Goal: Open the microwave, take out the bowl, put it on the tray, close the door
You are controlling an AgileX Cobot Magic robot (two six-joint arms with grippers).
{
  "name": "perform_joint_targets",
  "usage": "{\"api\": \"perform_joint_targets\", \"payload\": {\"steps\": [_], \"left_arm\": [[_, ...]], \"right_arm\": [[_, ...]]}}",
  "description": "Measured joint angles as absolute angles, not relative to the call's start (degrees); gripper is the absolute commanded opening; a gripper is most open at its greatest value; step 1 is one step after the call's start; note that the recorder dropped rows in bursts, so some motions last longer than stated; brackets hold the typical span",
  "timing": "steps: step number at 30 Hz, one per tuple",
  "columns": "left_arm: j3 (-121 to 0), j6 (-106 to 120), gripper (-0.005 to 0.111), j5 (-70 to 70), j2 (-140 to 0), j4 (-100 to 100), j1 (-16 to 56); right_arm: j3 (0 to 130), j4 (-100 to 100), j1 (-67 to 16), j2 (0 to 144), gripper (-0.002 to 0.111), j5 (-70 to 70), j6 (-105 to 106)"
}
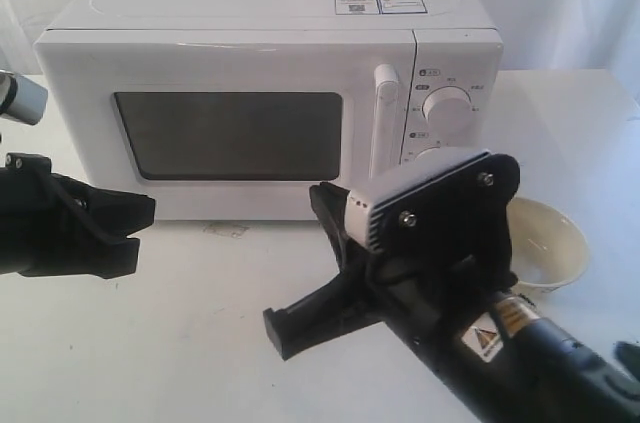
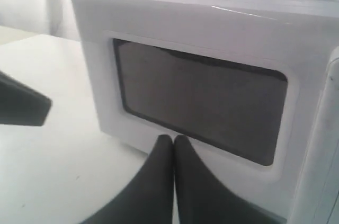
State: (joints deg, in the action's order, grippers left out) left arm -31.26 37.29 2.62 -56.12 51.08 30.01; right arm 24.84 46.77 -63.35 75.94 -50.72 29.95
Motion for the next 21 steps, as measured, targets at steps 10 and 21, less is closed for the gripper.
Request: {"api": "perform_joint_targets", "payload": {"steps": [10, 21], "left_arm": [[-31.26, 37.29, 0.0, 2.62, -56.12, 51.08, 30.01], [-31.26, 37.29, 0.0, 2.62, -56.12, 51.08, 30.01]], "right_arm": [[22.15, 46.65, -56.69, 55.48, 0.0, -20.14, 34.76], [9.88, 46.65, -37.92, 36.61, 0.0, -8.48, 26.91]]}}
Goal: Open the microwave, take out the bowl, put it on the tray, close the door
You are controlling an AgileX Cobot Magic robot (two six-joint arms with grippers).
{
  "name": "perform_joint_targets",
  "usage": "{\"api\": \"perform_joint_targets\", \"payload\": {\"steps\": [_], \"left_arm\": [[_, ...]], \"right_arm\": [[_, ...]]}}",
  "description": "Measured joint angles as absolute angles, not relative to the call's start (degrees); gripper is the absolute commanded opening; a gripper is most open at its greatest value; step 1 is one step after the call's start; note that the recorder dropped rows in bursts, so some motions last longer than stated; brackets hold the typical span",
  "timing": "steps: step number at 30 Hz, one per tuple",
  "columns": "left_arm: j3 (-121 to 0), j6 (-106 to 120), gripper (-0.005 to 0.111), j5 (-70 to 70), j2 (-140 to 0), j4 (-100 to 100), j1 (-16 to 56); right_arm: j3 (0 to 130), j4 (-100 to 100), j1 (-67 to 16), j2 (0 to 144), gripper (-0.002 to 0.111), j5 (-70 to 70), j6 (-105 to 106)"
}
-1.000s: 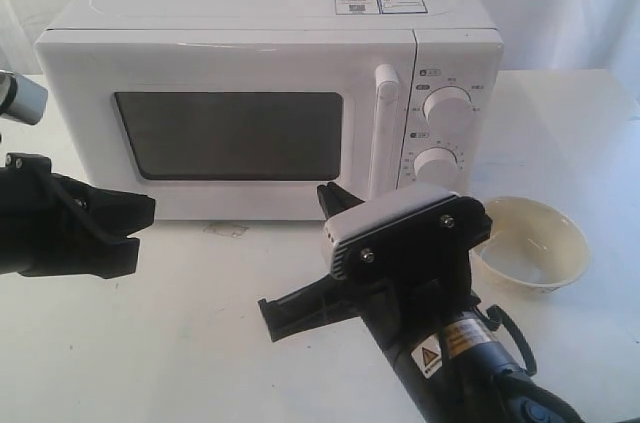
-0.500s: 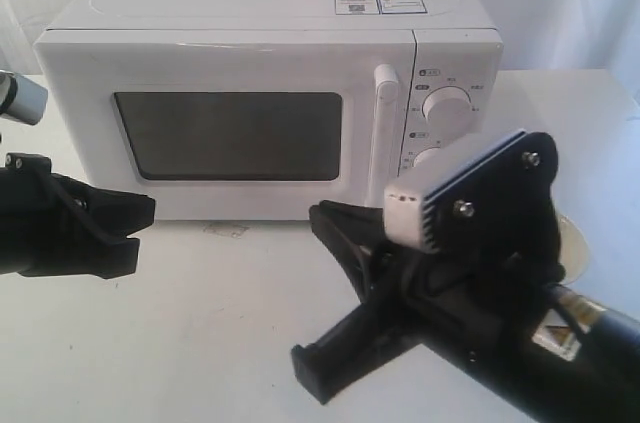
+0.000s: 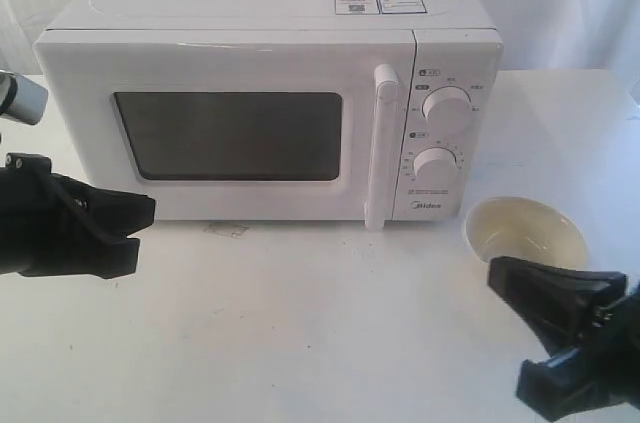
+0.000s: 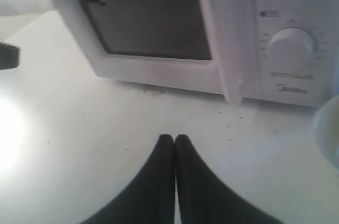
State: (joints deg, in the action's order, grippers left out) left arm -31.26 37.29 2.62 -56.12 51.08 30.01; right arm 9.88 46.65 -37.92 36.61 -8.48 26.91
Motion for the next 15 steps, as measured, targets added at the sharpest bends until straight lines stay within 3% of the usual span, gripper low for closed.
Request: {"api": "perform_joint_targets", "payload": {"steps": [15], "left_arm": [[-31.26, 37.29, 0.0, 2.62, -56.12, 51.08, 30.01]], "right_arm": [[0.37, 46.76, -22.4, 10.74, 0.0, -6.65, 25.44]]}}
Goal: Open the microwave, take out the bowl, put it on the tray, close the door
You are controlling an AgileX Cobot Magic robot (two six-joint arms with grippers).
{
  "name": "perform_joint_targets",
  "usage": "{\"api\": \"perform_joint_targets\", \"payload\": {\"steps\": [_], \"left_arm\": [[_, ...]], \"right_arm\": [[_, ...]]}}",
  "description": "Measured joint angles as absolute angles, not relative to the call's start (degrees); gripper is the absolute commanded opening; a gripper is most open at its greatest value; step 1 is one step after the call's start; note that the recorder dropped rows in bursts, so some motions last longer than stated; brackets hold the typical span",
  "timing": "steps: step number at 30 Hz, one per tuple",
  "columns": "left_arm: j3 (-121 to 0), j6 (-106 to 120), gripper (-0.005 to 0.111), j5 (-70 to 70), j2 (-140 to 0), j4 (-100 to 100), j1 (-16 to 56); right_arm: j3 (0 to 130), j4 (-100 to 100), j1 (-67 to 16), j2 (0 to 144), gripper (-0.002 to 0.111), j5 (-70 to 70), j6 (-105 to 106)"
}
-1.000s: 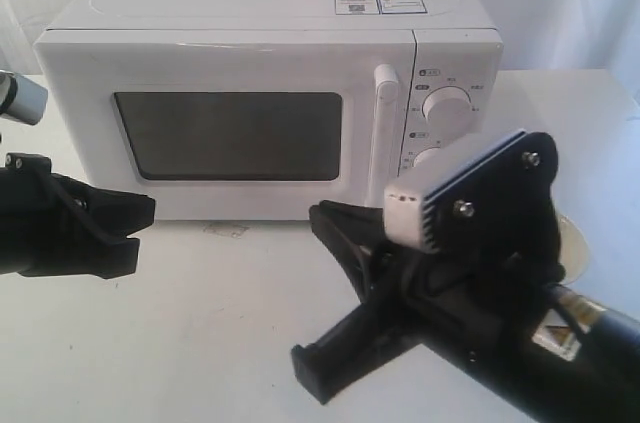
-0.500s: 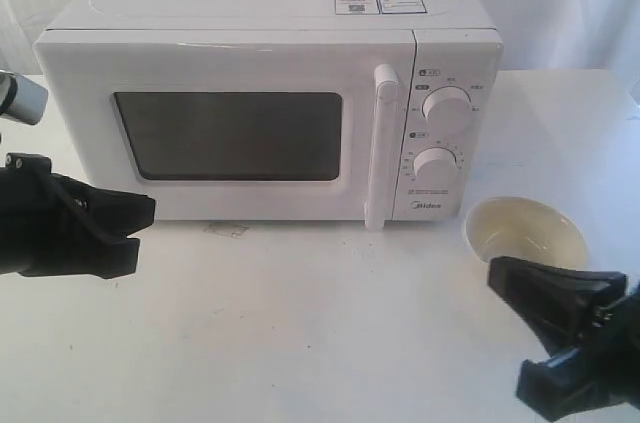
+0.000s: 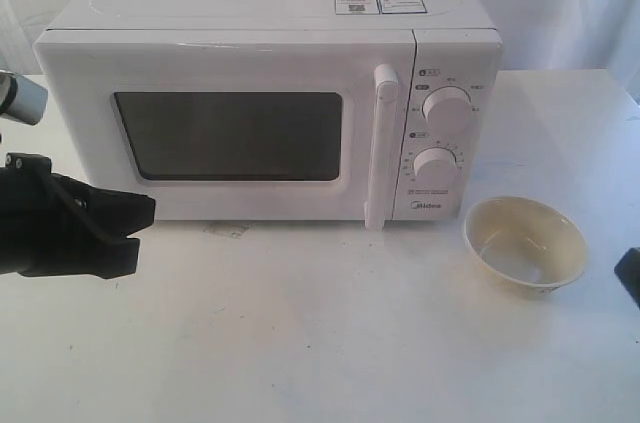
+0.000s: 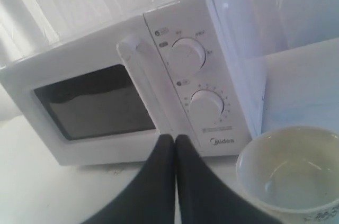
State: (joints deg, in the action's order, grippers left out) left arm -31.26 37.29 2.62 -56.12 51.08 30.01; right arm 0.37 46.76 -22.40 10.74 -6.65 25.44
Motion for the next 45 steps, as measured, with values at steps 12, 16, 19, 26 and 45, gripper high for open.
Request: {"api": "perform_joint_targets", "payload": {"steps": [12, 16, 19, 26, 45], "left_arm": [[-31.26, 37.29, 0.0, 2.62, -56.12, 51.08, 30.01], [-31.26, 37.29, 0.0, 2.62, -56.12, 51.08, 30.01], [-31.26, 37.29, 0.0, 2.62, -56.12, 51.08, 30.01], [-31.26, 37.29, 0.0, 2.62, -56.12, 51.08, 30.01], [-31.26, 37.39, 0.0, 2.62, -56.12, 51.08, 30.01]], "right_arm": [[0.37, 46.76, -11.28, 1.61, 0.0, -4.7, 25.44], [0.37, 46.76, -11.0, 1.33, 0.0, -4.83, 25.44], [0.37, 46.76, -11.0, 1.33, 0.0, -4.83, 25.44], [0.32, 45.62, -11.0, 0.32, 0.0, -3.44, 26.17], [0.24, 0.0, -10.8, 0.2, 0.0, 19.99, -3.01]]}}
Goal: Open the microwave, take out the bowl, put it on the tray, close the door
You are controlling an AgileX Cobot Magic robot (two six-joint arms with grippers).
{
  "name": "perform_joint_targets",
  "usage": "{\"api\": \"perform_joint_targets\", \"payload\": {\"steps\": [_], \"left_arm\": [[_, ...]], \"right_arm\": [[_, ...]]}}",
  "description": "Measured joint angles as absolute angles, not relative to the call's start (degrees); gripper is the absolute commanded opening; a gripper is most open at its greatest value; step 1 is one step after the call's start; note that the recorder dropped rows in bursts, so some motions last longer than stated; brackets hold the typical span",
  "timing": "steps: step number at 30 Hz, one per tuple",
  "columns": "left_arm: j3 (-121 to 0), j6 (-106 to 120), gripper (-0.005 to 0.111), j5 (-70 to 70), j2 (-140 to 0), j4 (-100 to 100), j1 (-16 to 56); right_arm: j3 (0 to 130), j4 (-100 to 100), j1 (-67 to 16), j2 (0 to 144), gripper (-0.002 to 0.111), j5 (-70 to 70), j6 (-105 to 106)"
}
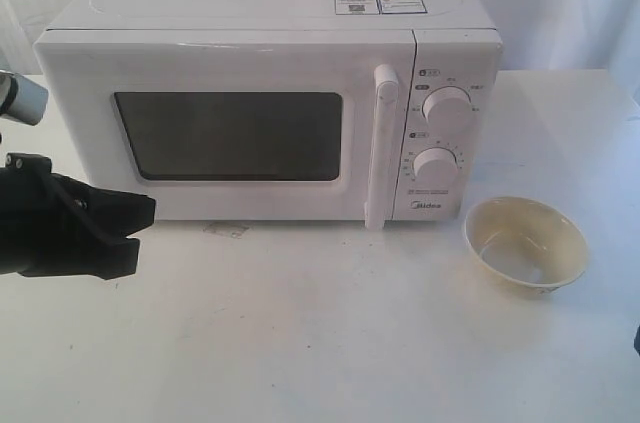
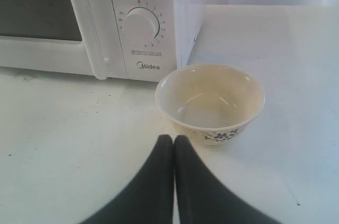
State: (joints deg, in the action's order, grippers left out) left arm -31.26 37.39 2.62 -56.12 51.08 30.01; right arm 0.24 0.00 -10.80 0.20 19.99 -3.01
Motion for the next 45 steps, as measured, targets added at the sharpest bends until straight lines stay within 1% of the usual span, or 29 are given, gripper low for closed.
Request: {"api": "perform_joint_targets", "payload": {"steps": [2, 7, 38, 42, 45], "left_arm": [[-31.26, 37.39, 0.0, 2.62, -56.12, 51.08, 30.01], [-31.26, 37.39, 0.0, 2.62, -56.12, 51.08, 30.01], [-31.26, 37.49, 0.0, 2.62, -55.98, 51.08, 30.01], [-31.26, 37.49, 0.0, 5.36, -52.19, 49.55, 28.67], [-31.26, 37.49, 0.0, 10.44, -46.45, 47.01, 25.59]], "right_arm": [[0.24, 0.0, -10.08, 0.2, 0.0, 20.09, -3.01], [0.24, 0.0, -4.74, 0.2, 0.0, 20.09, -3.01], [0.24, 0.0, -4.61, 0.2, 0.0, 20.37, -3.01], [0.24, 0.0, -4.61, 0.2, 0.0, 20.37, -3.01], [0.24, 0.0, -4.61, 0.2, 0.0, 20.41, -3.01]]}}
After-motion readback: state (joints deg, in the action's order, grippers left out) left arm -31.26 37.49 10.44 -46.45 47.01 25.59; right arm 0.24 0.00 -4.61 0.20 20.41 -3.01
